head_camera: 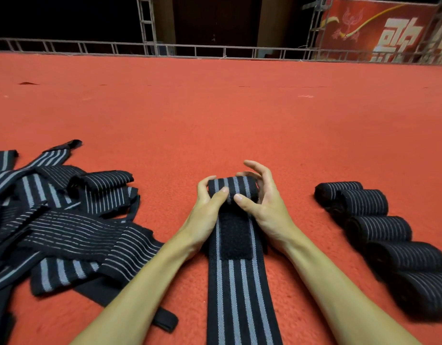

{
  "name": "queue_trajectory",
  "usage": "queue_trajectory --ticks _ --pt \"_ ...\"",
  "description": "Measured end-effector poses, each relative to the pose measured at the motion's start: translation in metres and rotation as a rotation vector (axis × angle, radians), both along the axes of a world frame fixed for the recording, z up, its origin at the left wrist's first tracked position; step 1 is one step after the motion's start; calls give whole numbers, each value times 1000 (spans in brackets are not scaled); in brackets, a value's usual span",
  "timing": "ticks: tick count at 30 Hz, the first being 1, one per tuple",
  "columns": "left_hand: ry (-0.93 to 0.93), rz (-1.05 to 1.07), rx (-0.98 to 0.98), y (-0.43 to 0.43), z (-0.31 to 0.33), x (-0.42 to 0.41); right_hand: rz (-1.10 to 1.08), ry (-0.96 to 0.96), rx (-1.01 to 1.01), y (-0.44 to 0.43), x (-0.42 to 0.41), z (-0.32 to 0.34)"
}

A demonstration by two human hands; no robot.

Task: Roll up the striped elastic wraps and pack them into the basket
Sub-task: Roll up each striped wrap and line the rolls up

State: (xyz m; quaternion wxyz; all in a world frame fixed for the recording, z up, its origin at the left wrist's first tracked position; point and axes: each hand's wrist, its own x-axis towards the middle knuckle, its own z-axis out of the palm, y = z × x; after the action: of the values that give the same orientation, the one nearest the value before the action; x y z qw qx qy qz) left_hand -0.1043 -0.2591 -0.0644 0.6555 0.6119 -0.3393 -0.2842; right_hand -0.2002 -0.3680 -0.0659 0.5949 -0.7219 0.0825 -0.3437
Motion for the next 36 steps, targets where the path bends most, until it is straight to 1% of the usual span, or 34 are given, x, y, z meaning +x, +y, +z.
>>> queue_trajectory --ticks 3,6,10,13,15,17,20,23,27,31,36 --pt "19 3 -61 1 1 0 14 13 -13 1 0 -1" --pt "-5 37 -142 2 1 0 15 1 100 1 1 0" --pt "-77 29 -249 4 1 0 -133 77 111 -1 2 1" --pt "-103 -3 -273 4 -1 0 -200 142 80 -2 4 -1" --pt "-138 -12 -269 4 -1 1 -220 190 14 -1 5 0" --pt "-136 0 -256 5 -1 2 -237 205 -4 0 5 1" --pt "-110 17 -227 6 0 2 -278 169 -8 1 6 2" --pt "-81 -35 -152 3 -1 -1 -294 143 4 2 6 3" --pt "43 -80 -106 2 -1 -3 -242 132 14 5 6 3" --pt "106 -14 -83 2 0 -1 -132 109 22 11 1 6" --pt "159 51 -55 0 0 0 -103 52 -82 15 0 8"
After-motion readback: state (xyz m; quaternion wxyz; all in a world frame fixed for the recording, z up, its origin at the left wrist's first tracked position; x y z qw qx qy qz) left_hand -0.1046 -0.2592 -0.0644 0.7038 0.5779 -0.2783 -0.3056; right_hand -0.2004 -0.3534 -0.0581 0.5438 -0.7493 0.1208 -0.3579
